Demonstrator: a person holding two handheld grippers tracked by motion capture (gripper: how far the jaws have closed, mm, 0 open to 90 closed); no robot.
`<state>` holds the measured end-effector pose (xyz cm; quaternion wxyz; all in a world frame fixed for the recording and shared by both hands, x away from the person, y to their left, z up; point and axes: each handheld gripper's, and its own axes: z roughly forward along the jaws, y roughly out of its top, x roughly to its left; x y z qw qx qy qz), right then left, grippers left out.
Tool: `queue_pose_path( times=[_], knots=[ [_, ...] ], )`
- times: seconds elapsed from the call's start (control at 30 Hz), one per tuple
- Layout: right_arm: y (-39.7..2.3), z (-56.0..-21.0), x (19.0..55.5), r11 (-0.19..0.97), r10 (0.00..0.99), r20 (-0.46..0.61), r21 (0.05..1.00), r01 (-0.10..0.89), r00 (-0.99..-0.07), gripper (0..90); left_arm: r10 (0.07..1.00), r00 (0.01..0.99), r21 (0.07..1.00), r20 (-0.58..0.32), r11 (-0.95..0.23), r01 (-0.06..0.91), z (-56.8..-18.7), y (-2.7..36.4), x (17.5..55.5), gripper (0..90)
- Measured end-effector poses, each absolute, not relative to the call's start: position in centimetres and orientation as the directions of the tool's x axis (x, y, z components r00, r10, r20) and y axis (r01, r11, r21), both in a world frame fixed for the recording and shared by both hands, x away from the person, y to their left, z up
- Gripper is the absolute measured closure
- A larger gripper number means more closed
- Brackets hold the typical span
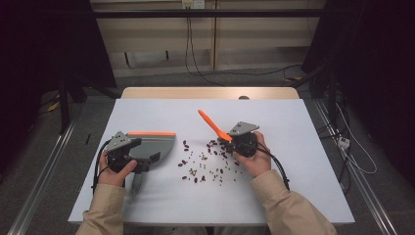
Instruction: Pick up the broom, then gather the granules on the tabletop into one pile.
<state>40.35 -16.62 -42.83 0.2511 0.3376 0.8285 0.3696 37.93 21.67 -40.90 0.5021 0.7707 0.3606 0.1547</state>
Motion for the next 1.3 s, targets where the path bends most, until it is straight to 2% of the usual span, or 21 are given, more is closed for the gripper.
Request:
queue_pose_path(
  times=[0.87, 1.3],
  knots=[
    [-15.2, -42.6, 38.4, 0.524, 0.695, -0.161, 0.781, 0.34, -0.701, 70.9, 0.716, 0.688, 0.886, -0.117, -0.239, 0.398, -40.8, 21.7, 37.8, 5.2],
    [-15.3, -41.7, 38.2, 0.487, 0.689, -0.131, 0.812, 0.321, -0.713, 70.9, 0.715, 0.689, 0.886, -0.121, -0.234, 0.399, -40.8, 21.6, 37.7, 5.2]
  ],
)
